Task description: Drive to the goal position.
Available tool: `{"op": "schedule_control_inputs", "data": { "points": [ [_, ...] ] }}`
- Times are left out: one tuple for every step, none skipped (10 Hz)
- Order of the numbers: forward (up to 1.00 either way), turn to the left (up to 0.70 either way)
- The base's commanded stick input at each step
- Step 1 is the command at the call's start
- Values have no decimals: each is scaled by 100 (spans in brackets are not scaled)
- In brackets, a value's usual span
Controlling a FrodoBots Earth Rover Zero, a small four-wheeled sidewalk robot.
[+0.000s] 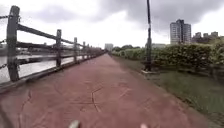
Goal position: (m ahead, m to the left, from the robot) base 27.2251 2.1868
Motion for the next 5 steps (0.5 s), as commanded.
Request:
{"op": "schedule_control_inputs", "data": {
  "points": [
    [70, 0],
    [70, 0],
    [70, 0],
    [70, 0],
    [70, 0]
  ]
}}
